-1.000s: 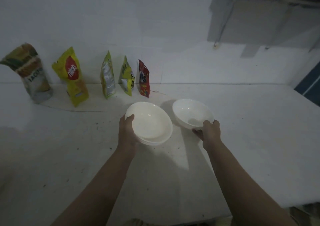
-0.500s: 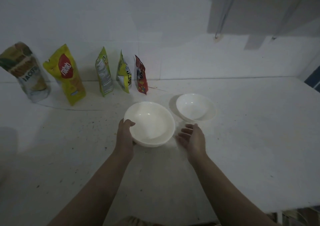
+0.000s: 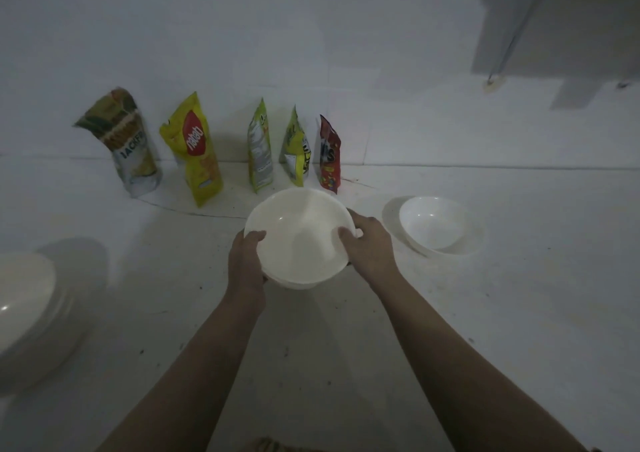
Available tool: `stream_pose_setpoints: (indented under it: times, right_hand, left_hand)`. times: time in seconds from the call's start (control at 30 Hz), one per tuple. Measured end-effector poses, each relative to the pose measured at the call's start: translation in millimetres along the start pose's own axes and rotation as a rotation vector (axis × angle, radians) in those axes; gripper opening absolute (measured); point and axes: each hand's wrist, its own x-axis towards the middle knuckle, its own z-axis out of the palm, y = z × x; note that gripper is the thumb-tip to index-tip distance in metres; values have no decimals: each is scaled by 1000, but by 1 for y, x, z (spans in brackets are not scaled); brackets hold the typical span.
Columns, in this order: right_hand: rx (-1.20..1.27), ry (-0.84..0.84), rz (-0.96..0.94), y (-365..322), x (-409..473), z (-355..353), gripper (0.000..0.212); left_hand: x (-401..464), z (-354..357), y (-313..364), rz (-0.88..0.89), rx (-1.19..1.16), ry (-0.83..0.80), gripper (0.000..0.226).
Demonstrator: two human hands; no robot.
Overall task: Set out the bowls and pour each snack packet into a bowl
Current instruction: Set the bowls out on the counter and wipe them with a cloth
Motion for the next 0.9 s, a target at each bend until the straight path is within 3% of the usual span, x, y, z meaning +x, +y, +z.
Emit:
stream_pose_setpoints:
  times: [0.1, 0.17, 0.3, 0.5, 0.77, 0.9]
  right_hand:
    - [79, 96, -1, -8, 7, 7, 22]
    - [195, 119, 115, -8, 12, 10, 20]
    - [496, 192, 484, 0, 22, 16, 35]
    - [722, 225, 680, 22, 24, 24, 46]
    - [691, 174, 738, 37, 21, 37, 49]
    - [218, 298, 621, 31, 15, 37, 48]
  left_hand:
    - [9, -15, 5, -8, 13, 52, 15]
    - [15, -24, 9, -26, -1, 103, 9]
    - [21, -41, 16, -26, -47, 152, 16]
    - [24, -58, 20, -35, -62, 204, 31]
    - [17, -61, 15, -71, -33, 161, 19]
    - [11, -59, 14, -72, -38, 137, 16]
